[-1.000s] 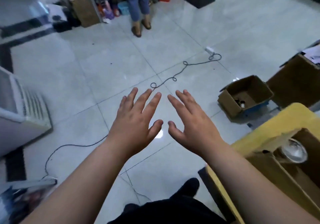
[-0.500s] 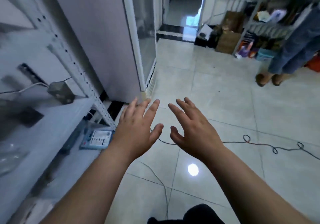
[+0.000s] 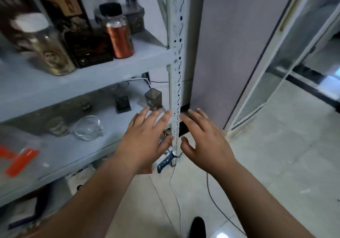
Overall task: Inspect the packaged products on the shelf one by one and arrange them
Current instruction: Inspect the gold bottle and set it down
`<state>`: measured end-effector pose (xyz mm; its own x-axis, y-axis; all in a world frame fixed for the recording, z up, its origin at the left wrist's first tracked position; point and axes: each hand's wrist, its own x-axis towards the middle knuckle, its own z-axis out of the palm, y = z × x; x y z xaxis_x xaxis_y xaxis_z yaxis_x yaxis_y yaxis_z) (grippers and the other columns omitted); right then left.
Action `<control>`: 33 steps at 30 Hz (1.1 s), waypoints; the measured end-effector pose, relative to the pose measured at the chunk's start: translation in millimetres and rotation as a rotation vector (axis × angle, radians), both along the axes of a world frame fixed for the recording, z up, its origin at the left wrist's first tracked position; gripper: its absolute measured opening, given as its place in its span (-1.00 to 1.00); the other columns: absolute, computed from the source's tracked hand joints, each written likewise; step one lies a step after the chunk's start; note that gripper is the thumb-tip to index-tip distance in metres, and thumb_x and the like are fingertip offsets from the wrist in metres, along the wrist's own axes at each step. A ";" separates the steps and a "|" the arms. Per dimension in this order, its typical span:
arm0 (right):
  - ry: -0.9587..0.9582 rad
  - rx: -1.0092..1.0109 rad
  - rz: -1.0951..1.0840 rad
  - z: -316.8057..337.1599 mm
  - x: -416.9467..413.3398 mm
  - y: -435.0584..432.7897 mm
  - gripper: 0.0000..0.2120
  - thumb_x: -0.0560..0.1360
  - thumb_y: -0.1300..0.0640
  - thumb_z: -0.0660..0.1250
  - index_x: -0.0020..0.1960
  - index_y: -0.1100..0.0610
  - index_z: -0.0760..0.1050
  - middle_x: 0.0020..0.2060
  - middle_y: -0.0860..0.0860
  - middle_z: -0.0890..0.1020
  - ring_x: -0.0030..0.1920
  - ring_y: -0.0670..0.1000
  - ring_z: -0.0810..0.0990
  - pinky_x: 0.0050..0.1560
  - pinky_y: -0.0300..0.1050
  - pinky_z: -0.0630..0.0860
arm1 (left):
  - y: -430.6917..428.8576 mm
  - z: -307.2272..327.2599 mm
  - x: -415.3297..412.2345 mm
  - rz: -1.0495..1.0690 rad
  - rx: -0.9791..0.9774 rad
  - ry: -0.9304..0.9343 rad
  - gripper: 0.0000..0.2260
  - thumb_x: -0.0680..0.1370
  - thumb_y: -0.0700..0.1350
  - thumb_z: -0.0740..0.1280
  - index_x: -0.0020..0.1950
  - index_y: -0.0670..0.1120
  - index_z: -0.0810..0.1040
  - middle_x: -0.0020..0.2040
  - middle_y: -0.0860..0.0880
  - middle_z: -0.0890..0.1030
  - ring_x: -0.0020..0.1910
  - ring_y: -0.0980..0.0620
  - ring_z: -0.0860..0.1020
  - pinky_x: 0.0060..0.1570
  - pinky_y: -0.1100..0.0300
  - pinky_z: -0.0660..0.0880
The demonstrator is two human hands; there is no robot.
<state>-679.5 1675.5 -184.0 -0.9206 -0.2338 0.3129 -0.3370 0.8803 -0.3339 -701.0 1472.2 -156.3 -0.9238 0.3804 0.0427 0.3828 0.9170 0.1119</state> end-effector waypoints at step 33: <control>0.148 -0.307 0.607 103.6 -138.3 -217.0 -0.48 0.56 -0.02 0.25 0.52 -0.04 0.38 0.41 -0.11 0.48 0.43 -0.12 0.43 0.33 -0.28 0.43 | -216.5 105.1 -115.9 0.637 0.761 0.147 -0.09 0.42 0.09 0.57 0.61 0.06 0.10 0.39 -0.03 0.53 0.35 -0.03 0.52 0.29 0.13 0.43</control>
